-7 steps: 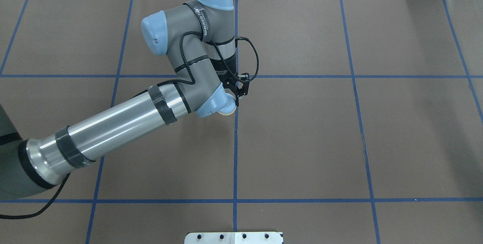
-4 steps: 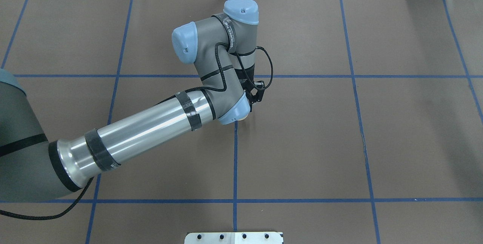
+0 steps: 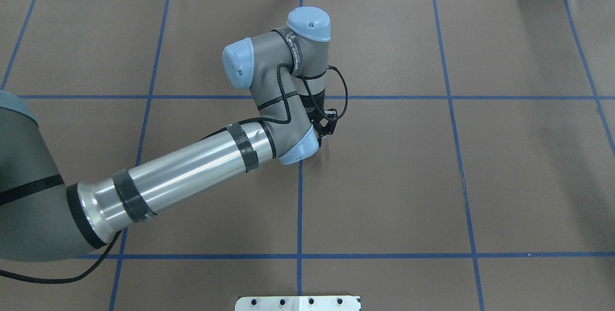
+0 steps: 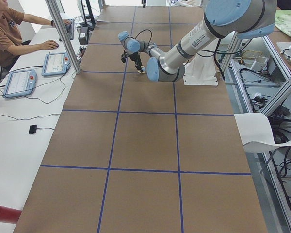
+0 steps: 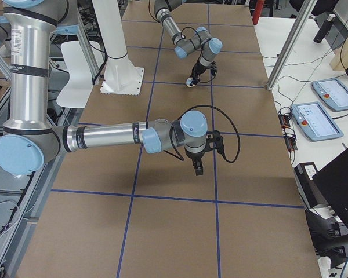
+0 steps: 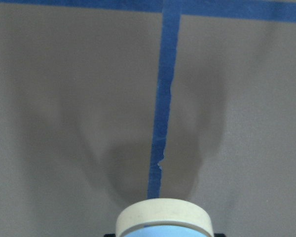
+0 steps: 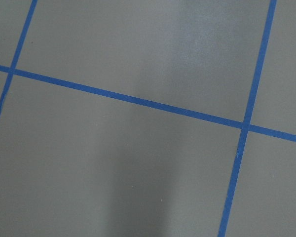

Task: Place and press bell with both arms
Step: 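Lower the bell onto the table centre with the left gripper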

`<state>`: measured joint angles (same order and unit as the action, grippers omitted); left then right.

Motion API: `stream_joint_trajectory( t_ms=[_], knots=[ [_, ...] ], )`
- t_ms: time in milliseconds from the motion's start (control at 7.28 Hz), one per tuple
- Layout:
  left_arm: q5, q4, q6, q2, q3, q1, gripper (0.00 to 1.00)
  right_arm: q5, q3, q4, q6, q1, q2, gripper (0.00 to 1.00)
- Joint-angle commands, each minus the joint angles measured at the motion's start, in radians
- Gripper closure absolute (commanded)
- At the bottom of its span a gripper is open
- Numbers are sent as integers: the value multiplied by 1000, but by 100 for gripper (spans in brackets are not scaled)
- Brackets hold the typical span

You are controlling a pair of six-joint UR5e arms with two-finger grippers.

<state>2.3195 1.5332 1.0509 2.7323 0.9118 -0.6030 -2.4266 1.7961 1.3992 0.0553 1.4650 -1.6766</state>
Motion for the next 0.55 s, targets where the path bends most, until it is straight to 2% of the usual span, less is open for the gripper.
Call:
stream_joint_trajectory(
  t_ms=[0, 137, 275, 412],
  knots=[
    [0, 33, 1, -5, -1, 3, 22, 0, 0, 0, 3, 0, 0, 0],
    [0, 35, 0, -8, -1, 2, 7, -2, 2, 0, 3, 0, 2, 0],
    [-2, 33, -3, -13, 1, -3, 2, -5, 3, 1, 6, -2, 17, 0],
    [0, 31, -3, -17, 7, -11, 2, -8, 5, 1, 6, -5, 31, 0]
  ],
)
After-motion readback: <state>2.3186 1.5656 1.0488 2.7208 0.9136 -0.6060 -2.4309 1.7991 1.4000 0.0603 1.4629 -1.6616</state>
